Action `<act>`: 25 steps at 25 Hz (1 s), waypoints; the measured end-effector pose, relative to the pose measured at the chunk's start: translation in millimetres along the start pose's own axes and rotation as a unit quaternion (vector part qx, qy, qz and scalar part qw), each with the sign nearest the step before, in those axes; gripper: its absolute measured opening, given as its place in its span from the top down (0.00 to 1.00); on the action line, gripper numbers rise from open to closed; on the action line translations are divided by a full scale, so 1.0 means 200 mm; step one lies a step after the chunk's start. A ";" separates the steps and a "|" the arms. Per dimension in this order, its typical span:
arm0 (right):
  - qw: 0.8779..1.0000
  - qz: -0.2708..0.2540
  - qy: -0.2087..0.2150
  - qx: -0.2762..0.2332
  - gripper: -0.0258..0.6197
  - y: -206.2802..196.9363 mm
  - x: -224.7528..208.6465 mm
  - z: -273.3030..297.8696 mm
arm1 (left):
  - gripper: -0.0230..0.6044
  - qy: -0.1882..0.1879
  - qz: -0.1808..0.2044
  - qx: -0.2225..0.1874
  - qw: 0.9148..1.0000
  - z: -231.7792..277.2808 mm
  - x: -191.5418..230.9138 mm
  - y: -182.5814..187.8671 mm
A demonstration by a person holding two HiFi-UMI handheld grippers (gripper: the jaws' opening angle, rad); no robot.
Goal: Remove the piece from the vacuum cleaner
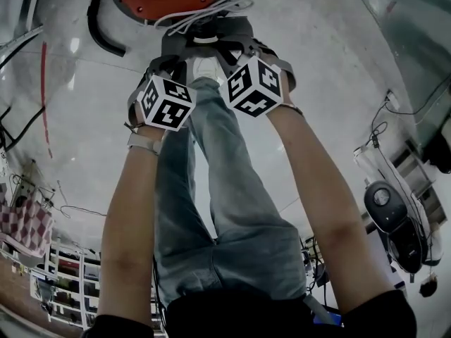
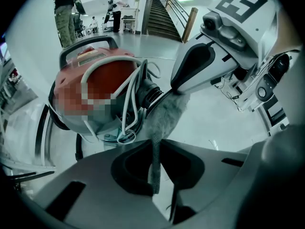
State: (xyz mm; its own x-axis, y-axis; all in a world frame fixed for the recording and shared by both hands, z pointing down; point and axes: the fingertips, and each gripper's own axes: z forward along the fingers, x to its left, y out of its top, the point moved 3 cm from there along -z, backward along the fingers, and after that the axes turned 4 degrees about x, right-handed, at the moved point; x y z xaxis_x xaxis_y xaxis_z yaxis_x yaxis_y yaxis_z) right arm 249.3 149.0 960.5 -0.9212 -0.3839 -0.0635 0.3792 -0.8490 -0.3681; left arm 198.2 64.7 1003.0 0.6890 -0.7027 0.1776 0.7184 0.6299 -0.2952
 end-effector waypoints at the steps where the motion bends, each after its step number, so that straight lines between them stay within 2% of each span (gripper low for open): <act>1: 1.000 0.001 -0.001 0.000 0.87 0.00 0.00 0.00 | 0.87 0.000 0.000 -0.001 1.000 0.00 0.00 0.00; 25: 1.000 0.002 -0.014 0.000 0.86 -0.06 0.06 -0.01 | 0.88 -0.003 -0.009 -0.007 1.000 -0.01 -0.09 -0.04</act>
State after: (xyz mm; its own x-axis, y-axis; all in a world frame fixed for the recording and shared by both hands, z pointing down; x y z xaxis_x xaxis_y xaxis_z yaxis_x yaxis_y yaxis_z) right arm 232.9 154.4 962.2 -0.9169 -0.3972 -0.0389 0.3828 -0.8477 -0.3672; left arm 179.6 70.8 1000.3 0.6768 -0.7118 0.1878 0.7291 0.6128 -0.3047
